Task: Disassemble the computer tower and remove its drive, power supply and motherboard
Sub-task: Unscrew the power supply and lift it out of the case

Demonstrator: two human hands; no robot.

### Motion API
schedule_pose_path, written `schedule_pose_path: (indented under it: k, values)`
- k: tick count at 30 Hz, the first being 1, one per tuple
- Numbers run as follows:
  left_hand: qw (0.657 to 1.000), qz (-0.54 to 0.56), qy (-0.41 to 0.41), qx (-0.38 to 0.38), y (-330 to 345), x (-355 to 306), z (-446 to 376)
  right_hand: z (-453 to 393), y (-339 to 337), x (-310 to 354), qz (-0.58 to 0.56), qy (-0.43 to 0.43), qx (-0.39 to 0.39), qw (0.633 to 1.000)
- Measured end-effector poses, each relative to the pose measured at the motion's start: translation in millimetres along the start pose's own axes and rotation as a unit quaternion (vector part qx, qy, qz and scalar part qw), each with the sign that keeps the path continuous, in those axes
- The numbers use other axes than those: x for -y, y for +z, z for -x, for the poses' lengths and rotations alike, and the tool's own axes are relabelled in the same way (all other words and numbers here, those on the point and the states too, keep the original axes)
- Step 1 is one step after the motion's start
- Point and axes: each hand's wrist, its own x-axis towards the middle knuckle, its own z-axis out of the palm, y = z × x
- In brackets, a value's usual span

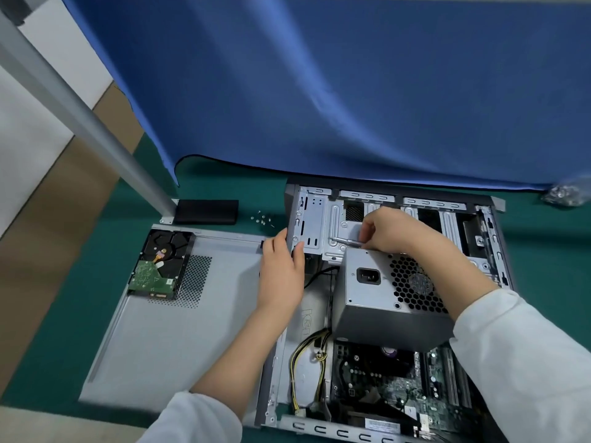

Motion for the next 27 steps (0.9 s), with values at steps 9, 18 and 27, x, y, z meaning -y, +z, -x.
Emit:
schedule_pose_path:
  k: [9,18,27]
  values:
    - [1.000,0.003,0.026,0.006,-1,-1,5,36,-7,-15,-0.109,-0.068,-0.051,0.990]
    - [0.979,0.037,0.172,0.105,-8,-11,49,99,27,-38,0.192,-0.172,-0.012,0.966]
    - [0.950,0.096,0.120,0.271,-37,-13,50,114,31,-44,0.055,-0.197,-0.118,0.972]
